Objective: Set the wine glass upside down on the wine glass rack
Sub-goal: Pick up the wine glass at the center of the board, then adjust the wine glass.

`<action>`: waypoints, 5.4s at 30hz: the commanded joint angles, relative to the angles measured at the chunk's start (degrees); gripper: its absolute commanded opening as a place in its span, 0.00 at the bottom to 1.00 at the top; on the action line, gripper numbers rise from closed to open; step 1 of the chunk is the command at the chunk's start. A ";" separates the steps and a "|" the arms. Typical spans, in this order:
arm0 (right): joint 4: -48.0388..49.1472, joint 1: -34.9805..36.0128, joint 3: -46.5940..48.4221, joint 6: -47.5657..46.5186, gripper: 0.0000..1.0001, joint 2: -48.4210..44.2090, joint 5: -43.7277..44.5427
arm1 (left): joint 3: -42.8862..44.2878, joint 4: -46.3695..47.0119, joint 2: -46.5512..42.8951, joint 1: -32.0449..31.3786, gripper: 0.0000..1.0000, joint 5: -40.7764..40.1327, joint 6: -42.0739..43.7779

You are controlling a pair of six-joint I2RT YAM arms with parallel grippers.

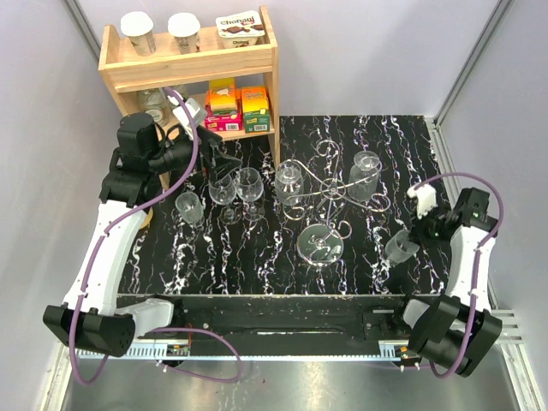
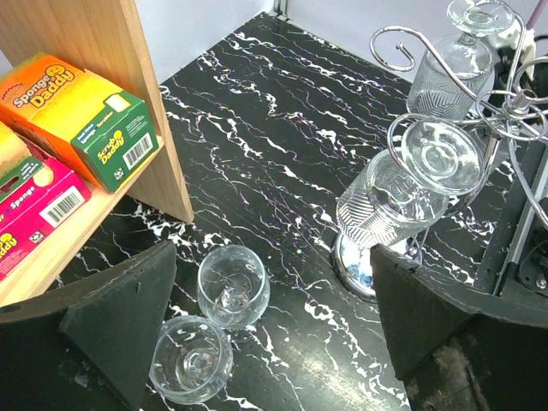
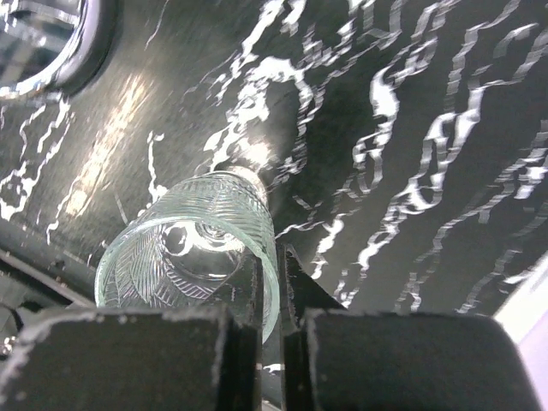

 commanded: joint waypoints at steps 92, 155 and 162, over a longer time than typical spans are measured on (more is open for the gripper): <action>100.08 21.69 6.79 112.04 0.44 -0.80 -34.31 | 14.31 33.02 18.45 -26.72 0.00 8.84 -31.29; 40.89 22.39 27.01 68.48 0.89 -2.92 -32.46 | 32.33 20.45 26.97 -26.98 0.00 3.66 -20.05; 50.14 28.87 26.38 76.87 0.99 0.77 -31.06 | 32.94 19.22 27.15 -27.95 0.00 2.95 -17.93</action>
